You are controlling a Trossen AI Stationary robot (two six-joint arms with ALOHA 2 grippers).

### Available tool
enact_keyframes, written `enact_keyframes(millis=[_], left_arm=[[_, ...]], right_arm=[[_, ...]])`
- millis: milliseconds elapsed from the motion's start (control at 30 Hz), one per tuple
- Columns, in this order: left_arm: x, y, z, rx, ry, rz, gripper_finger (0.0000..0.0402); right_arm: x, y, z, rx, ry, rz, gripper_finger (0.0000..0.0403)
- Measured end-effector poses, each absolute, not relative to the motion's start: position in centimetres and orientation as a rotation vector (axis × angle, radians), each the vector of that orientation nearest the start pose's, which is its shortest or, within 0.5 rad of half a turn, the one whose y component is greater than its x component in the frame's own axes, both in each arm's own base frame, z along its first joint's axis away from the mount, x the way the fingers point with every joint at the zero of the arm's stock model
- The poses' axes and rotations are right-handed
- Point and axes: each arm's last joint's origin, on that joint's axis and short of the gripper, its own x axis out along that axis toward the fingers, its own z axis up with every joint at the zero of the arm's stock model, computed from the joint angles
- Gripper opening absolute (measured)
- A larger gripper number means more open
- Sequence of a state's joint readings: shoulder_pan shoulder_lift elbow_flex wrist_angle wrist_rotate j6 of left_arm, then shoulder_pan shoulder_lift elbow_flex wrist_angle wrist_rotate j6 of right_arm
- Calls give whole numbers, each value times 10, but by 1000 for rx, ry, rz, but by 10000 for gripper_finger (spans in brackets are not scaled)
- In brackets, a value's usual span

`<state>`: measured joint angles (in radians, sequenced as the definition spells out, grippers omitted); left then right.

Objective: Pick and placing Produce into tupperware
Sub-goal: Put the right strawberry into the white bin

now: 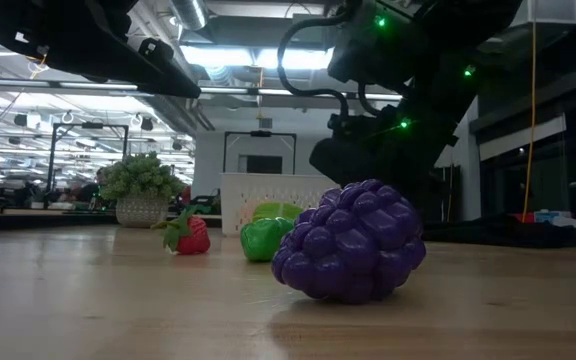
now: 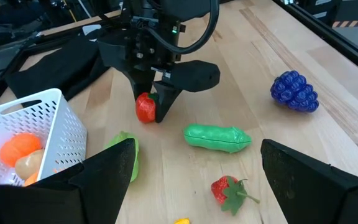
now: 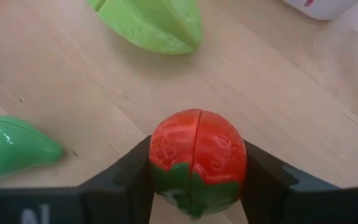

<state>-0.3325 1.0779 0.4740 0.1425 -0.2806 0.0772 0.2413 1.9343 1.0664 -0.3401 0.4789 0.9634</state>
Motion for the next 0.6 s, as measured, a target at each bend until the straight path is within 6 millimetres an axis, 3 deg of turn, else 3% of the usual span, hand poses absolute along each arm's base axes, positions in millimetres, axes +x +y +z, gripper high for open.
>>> enact_keyframes(millis=[400,600], left_arm=[[207,-63,204,215,438,-68,339],[207,-63,204,215,438,-68,339]], right_arm=[[344,71,117,409,922,-684,181],[341,70,142,385,891,-619,183]])
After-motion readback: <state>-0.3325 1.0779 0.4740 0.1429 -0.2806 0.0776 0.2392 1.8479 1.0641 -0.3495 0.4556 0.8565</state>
